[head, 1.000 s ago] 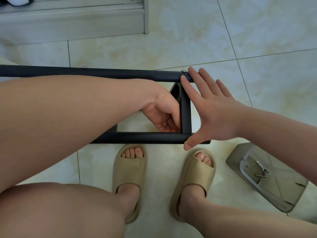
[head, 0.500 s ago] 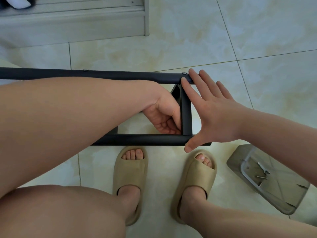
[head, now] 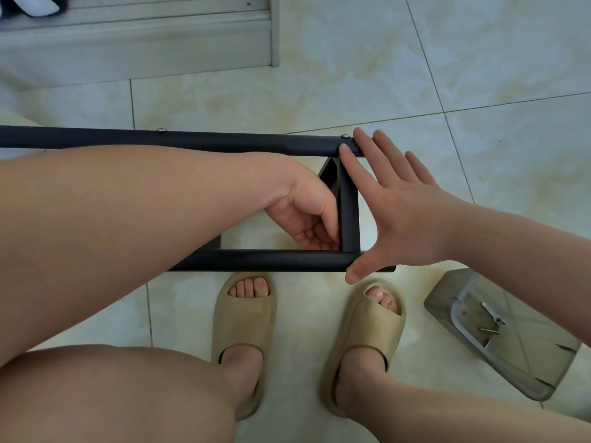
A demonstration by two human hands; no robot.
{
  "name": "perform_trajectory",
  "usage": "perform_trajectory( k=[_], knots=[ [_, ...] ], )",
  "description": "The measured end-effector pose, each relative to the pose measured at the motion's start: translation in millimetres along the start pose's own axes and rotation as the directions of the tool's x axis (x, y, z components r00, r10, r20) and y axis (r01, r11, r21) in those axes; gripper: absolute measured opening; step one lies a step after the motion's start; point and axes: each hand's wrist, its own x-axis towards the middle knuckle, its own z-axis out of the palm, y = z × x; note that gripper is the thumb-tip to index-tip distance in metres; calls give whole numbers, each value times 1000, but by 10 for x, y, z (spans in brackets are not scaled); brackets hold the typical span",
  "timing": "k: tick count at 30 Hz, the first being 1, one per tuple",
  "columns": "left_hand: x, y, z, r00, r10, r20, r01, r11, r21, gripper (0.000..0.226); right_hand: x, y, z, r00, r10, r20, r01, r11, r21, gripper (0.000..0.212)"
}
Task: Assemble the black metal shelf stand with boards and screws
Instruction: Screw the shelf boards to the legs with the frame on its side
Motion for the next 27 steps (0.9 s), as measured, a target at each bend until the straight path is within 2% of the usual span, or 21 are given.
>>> perform_trajectory(
  k=[7, 14, 27],
  knots=[
    [-6, -26, 16, 1000, 26, -10, -26, 1000, -11, 19, 1, 3, -7, 1000, -2, 3, 2, 1000, -2, 160],
    [-38, 29, -72, 997, -47, -62, 54, 992, 117, 12, 2, 6, -3, 1000, -2, 1, 2, 1000, 2, 160],
    [26, 23, -19, 997, -38, -70, 42, 997, 61, 14, 2, 0, -9, 1000, -4, 10, 4, 1000, -2, 159]
  ],
)
